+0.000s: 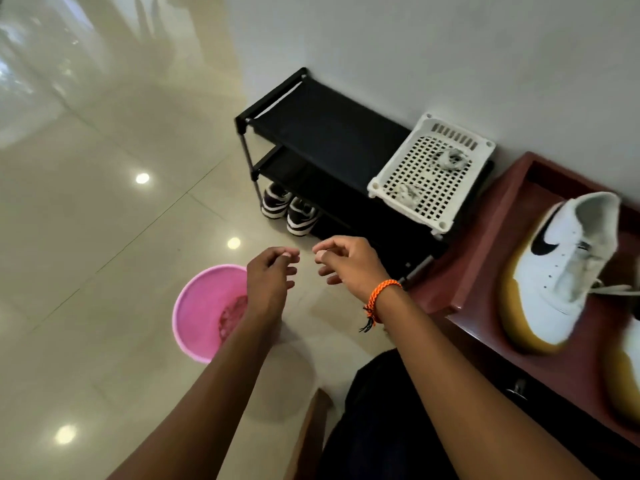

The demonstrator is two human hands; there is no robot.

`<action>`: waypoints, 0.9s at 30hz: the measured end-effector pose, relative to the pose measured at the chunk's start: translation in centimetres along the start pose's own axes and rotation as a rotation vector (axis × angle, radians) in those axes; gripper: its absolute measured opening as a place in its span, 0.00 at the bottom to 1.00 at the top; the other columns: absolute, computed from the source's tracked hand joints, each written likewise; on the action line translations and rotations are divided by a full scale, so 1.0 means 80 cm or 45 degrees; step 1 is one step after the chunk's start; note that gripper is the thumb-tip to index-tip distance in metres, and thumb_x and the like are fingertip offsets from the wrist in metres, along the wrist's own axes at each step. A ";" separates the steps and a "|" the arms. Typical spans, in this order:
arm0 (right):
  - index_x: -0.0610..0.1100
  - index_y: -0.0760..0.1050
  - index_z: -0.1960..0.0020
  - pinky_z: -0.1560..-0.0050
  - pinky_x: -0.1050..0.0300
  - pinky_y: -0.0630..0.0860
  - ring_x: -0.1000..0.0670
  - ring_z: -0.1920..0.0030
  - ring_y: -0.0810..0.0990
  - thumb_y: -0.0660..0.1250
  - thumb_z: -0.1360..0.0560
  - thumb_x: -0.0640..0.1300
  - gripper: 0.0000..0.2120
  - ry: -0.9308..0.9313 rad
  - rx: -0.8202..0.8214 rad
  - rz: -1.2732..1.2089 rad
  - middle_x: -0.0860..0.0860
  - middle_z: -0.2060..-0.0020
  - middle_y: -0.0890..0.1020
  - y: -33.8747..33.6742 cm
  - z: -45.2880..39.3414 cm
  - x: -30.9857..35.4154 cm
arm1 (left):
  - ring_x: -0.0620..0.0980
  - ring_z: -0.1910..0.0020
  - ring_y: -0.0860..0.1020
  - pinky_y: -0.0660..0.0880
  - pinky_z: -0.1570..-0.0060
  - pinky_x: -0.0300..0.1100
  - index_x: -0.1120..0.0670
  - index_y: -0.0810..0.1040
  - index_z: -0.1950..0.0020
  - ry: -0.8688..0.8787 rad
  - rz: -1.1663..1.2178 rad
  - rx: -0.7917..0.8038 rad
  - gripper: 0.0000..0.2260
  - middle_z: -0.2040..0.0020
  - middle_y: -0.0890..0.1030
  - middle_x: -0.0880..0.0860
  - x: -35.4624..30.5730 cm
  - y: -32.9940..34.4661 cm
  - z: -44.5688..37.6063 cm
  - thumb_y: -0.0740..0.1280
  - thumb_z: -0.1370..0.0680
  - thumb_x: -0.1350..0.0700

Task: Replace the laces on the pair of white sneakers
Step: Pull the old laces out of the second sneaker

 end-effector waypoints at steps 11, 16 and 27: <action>0.46 0.85 0.52 0.56 0.44 0.85 0.47 0.59 0.87 0.69 0.18 0.39 0.08 -0.175 -0.525 -0.168 0.49 0.60 0.87 -0.240 0.108 -0.041 | 0.46 0.64 0.81 0.79 0.63 0.37 0.59 0.84 0.46 0.295 -0.179 0.643 0.09 0.61 0.85 0.52 -0.085 0.237 0.119 0.63 0.16 0.64; 0.45 0.85 0.56 0.55 0.46 0.83 0.45 0.59 0.86 0.69 0.20 0.37 0.09 -0.174 -0.723 -0.242 0.47 0.61 0.87 -0.319 0.140 -0.087 | 0.47 0.64 0.81 0.78 0.64 0.39 0.58 0.84 0.46 0.373 -0.279 0.803 0.09 0.59 0.85 0.54 -0.082 0.329 0.165 0.65 0.18 0.67; 0.52 0.81 0.55 0.51 0.44 0.83 0.52 0.57 0.84 0.76 0.26 0.46 0.04 -0.072 -1.157 -0.045 0.55 0.59 0.85 -0.413 0.148 -0.160 | 0.50 0.46 0.87 0.83 0.44 0.45 0.57 0.86 0.42 0.436 -0.175 0.748 0.10 0.47 0.88 0.52 -0.061 0.457 0.184 0.67 0.18 0.66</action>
Point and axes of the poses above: each hand's wrist, its own z-axis away from the middle knuckle, its own y-axis out of the palm, x = y × z, the point moved 3 cm from there along -z, towards the middle knuckle
